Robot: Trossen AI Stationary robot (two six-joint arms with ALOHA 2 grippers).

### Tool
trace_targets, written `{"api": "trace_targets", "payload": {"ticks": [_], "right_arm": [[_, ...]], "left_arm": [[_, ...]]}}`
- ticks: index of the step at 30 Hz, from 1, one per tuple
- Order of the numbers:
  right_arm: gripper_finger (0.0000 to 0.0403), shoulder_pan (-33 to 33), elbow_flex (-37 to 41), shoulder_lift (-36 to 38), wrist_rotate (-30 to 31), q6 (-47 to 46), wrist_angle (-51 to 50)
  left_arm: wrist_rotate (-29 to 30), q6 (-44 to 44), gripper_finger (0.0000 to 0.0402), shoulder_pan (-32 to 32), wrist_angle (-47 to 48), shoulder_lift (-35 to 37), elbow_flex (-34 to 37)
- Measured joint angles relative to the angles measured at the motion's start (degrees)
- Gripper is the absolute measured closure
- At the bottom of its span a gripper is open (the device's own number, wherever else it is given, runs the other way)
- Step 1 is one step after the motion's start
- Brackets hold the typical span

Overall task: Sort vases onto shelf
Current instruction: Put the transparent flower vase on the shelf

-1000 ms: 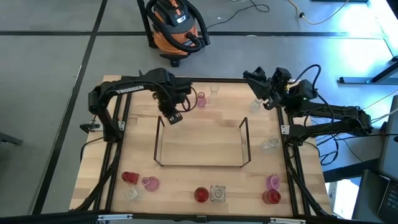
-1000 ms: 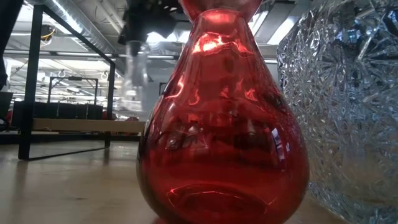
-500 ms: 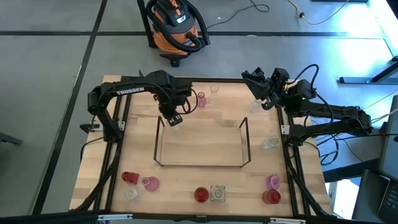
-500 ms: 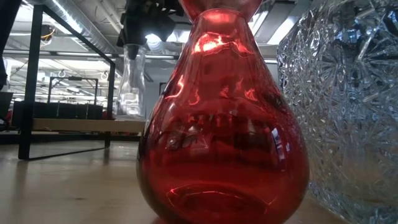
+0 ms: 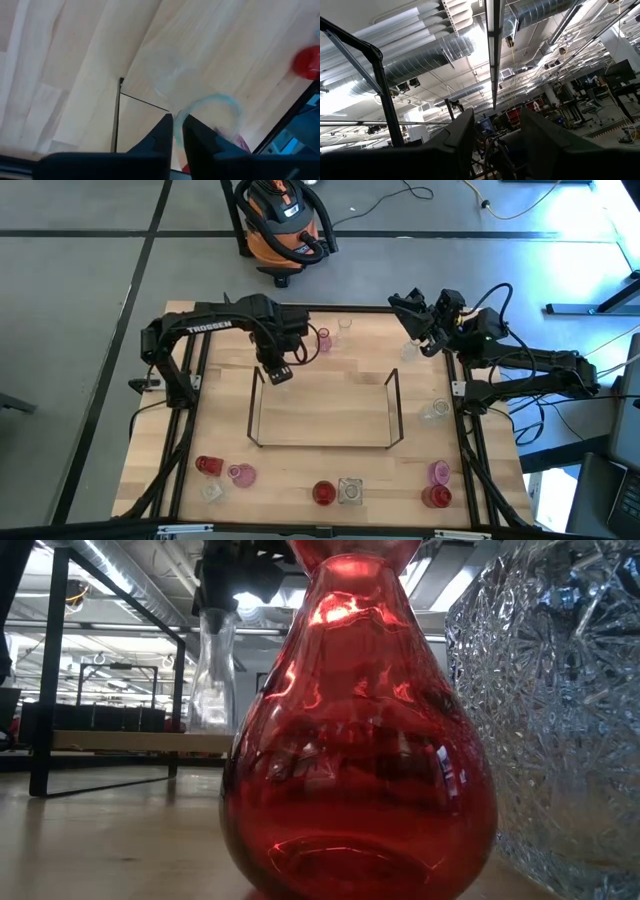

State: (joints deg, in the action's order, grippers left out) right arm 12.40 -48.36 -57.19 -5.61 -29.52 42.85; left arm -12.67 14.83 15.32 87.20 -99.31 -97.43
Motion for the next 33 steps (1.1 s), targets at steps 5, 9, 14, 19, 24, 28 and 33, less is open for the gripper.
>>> {"api": "trace_targets", "payload": {"ticks": [5, 9, 14, 19, 24, 28, 33], "right_arm": [[0.0256, 0.0, 0.0, 0.0, 0.0, 0.0, 0.0], [0.0256, 0.0, 0.0, 0.0, 0.0, 0.0, 0.0], [0.0256, 0.0, 0.0, 0.0, 0.0, 0.0, 0.0], [0.0256, 0.0, 0.0, 0.0, 0.0, 0.0, 0.0], [0.0256, 0.0, 0.0, 0.0, 0.0, 0.0, 0.0], [0.0256, 0.0, 0.0, 0.0, 0.3, 0.0, -0.8], [0.0256, 0.0, 0.0, 0.0, 1.1, 0.0, -2.5]], "left_arm": [[1.5, 0.4, 0.0318, -0.2, 0.0, 0.0, 0.0], [2.1, 1.1, 0.03, -0.2, 0.2, 0.0, 0.0], [2.0, 1.6, 0.0291, -0.1, 0.9, 0.7, 0.0], [2.2, 3.5, 0.029, 0.3, 0.8, 2.5, -0.2], [2.3, 7.2, 0.029, 0.3, 1.9, 6.4, -0.2], [1.7, 12.6, 0.029, -1.0, 2.9, 11.9, -0.2], [8.1, 19.1, 0.029, -3.3, 2.9, 19.1, -0.2]]}}
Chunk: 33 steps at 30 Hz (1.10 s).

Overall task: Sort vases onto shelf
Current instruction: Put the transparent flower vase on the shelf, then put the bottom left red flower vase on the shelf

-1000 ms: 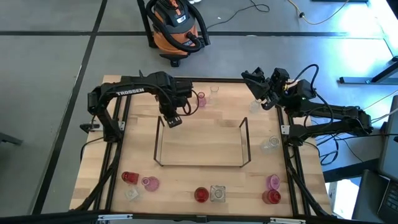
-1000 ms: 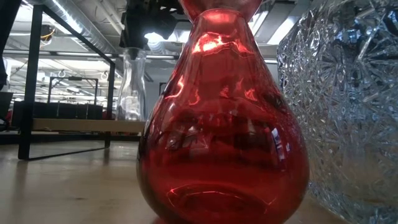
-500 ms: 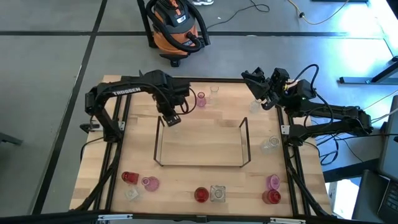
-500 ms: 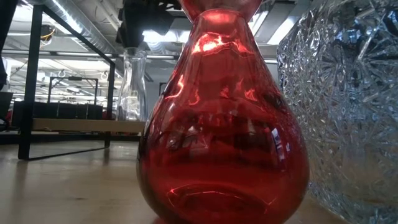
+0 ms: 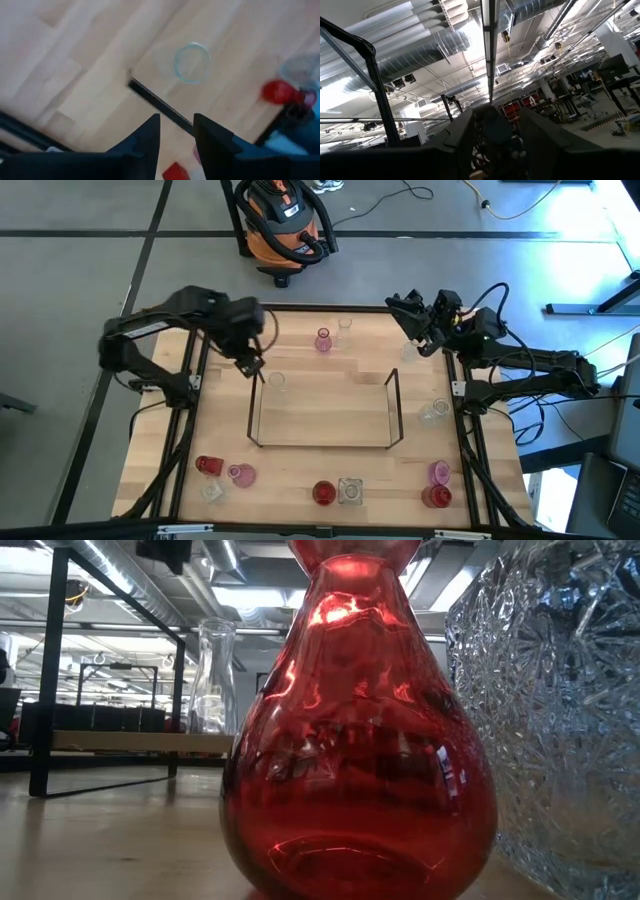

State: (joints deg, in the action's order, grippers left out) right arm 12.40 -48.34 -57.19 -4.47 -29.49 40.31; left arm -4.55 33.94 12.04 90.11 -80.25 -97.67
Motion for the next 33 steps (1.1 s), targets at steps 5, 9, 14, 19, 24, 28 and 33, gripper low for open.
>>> {"api": "trace_targets", "payload": {"ticks": [5, 9, 14, 19, 24, 28, 33], "right_arm": [[0.0256, 0.0, 0.0, 0.0, 0.9, 0.0, -1.3], [0.0256, 0.0, 0.0, 0.0, 0.9, 0.0, -1.5], [0.0256, 0.0, 0.0, 0.0, 1.0, 1.3, -1.8], [0.0256, 0.0, 0.0, 0.0, 1.0, 1.5, -3.3], [0.0256, 0.0, 0.0, -0.1, 1.0, 2.4, -5.0], [0.0256, 0.0, 0.0, -0.1, 1.0, 2.9, -5.0], [0.0256, 0.0, 0.0, -0.1, 1.0, 3.0, -5.1]], "left_arm": [[-1.8, 6.3, 0.029, -3.1, -0.2, 5.9, 0.2], [-6.7, 12.5, 0.029, -9.8, -0.2, 9.8, 2.1], [-9.2, 19.0, 0.029, -22.7, -0.1, 13.7, 9.1], [-9.1, 26.8, 0.029, -39.6, -2.2, 16.7, 19.7], [-1.4, 39.3, 0.029, -53.3, -10.5, 20.9, 29.6], [5.3, 50.8, 0.029, -59.1, -13.8, 22.6, 35.9], [3.3, 60.3, 0.029, -63.1, -19.8, 22.6, 43.1]]}}
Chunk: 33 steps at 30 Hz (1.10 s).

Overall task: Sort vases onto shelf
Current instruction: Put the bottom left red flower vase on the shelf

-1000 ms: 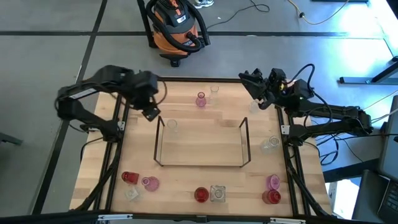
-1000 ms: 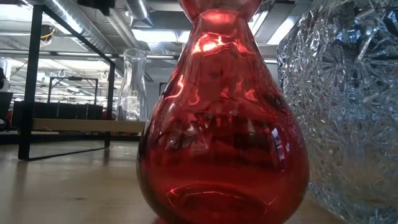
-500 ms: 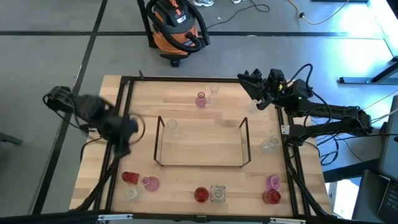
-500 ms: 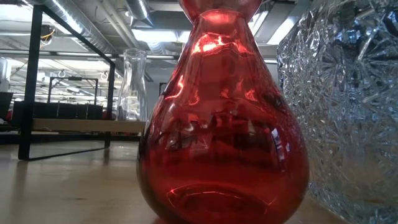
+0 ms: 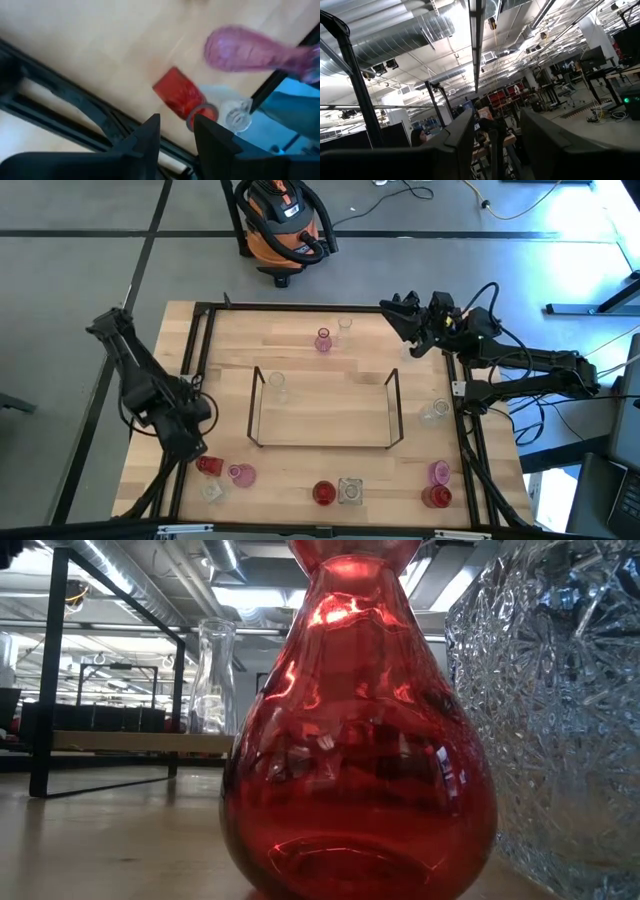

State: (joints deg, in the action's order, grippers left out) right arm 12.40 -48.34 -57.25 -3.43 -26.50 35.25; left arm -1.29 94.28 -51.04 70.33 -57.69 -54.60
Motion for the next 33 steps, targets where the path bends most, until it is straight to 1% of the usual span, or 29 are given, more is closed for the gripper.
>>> {"api": "trace_targets", "payload": {"ticks": [3, 6, 8, 13, 19, 27, 30, 33], "right_arm": [[0.0256, 0.0, 0.0, 0.0, 0.0, 0.0, 0.0], [0.0256, 0.0, 0.0, 0.0, 0.0, 0.0, -0.2], [0.0256, 0.0, 0.0, 0.0, 0.0, 0.0, -0.3], [0.0256, 0.0, 0.0, 0.0, 0.0, 0.0, -0.3], [0.0256, 0.0, 0.0, 0.0, 0.0, -0.1, -0.3], [0.0256, 0.0, 0.0, 0.0, 0.0, -0.2, -0.3], [0.0256, 0.0, 0.0, 0.0, 0.0, -0.2, -0.2], [0.0256, 0.0, 0.0, 0.0, 0.0, -0.2, -0.2]], "left_arm": [[-3.3, 3.7, 0.029, -1.2, -5.7, -0.1, 4.0], [-4.8, 6.4, 0.029, -2.6, -9.5, 0.0, 6.5], [-4.7, 8.1, 0.029, -3.3, -10.4, 0.0, 7.5], [-2.4, 10.7, 0.029, -4.1, -14.0, 0.0, 8.8], [-2.7, 12.1, 0.029, -4.1, -17.6, 0.0, 10.9], [-2.6, 12.1, 0.0291, -4.1, -16.9, -2.0, 11.4], [-3.1, 11.9, 0.0309, -4.1, -17.0, -2.7, 11.4], [-3.9, 11.9, 0.0347, -4.1, -17.0, -3.0, 11.4]]}}
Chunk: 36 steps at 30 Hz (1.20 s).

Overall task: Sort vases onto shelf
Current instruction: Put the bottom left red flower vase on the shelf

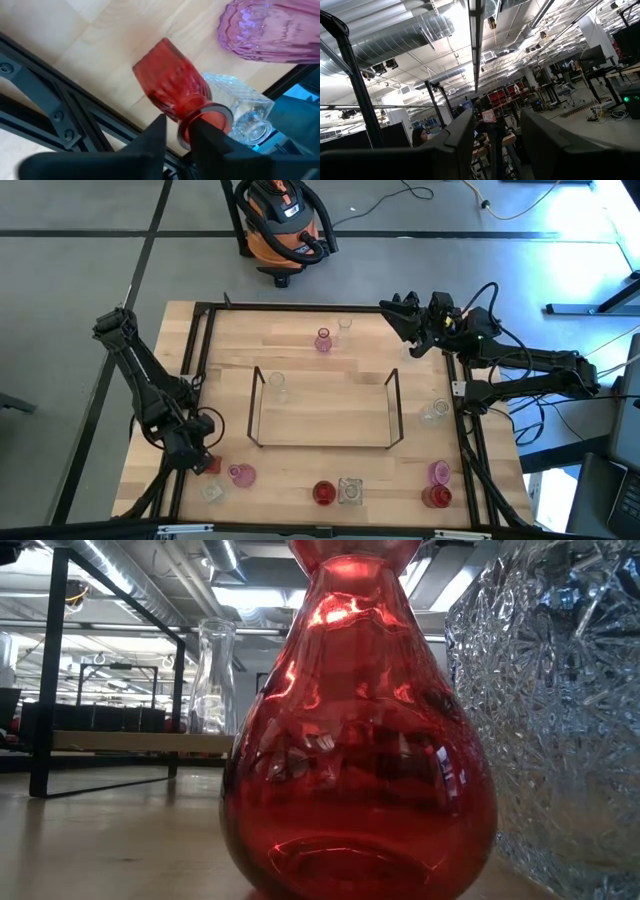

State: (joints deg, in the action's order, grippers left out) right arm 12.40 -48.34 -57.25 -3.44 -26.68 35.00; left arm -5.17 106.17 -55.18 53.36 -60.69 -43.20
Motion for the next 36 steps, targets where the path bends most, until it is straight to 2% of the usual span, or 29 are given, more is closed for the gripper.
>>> {"api": "trace_targets", "payload": {"ticks": [3, 9, 13, 20, 23, 27, 29, 32, 36], "right_arm": [[0.0256, 0.0, 0.0, 0.0, 0.0, 0.0, 0.0], [0.0256, 0.0, 0.0, 0.0, 1.4, 0.0, 0.0], [0.0256, 0.0, 0.0, 0.0, 1.5, 0.0, 0.0], [0.0256, 0.0, 0.0, 0.0, 1.5, 0.0, 0.0], [0.0256, 0.0, 0.0, 0.0, 1.5, 0.0, 0.0], [0.0256, 0.0, 0.0, 0.0, 1.5, 0.0, 0.0], [0.0256, 0.0, 0.0, 0.0, 1.5, 0.0, 0.0], [0.0256, 0.0, 0.0, 0.0, 1.5, 0.0, 0.2], [0.0256, 0.0, 0.0, 0.0, 1.6, 0.0, 0.9]], "left_arm": [[-0.4, 0.1, 0.0386, 0.0, -0.4, 0.1, -0.1], [-1.8, 1.2, 0.0391, 1.0, 3.3, 1.5, -4.1], [-0.3, 0.6, 0.0392, 3.0, 11.8, 2.5, -10.5], [5.6, -5.2, 0.0392, 9.8, 26.9, 3.0, -27.1], [8.9, -9.7, 0.0392, 14.1, 29.8, 2.6, -33.9], [17.0, -17.7, 0.0393, 19.9, 28.6, 1.4, -42.1], [18.0, -22.4, 0.0393, 23.2, 28.8, 0.1, -46.0], [16.4, -29.9, 0.0393, 28.7, 28.6, -2.9, -50.7], [7.9, -41.0, 0.0393, 38.1, 28.5, -8.9, -55.0]]}}
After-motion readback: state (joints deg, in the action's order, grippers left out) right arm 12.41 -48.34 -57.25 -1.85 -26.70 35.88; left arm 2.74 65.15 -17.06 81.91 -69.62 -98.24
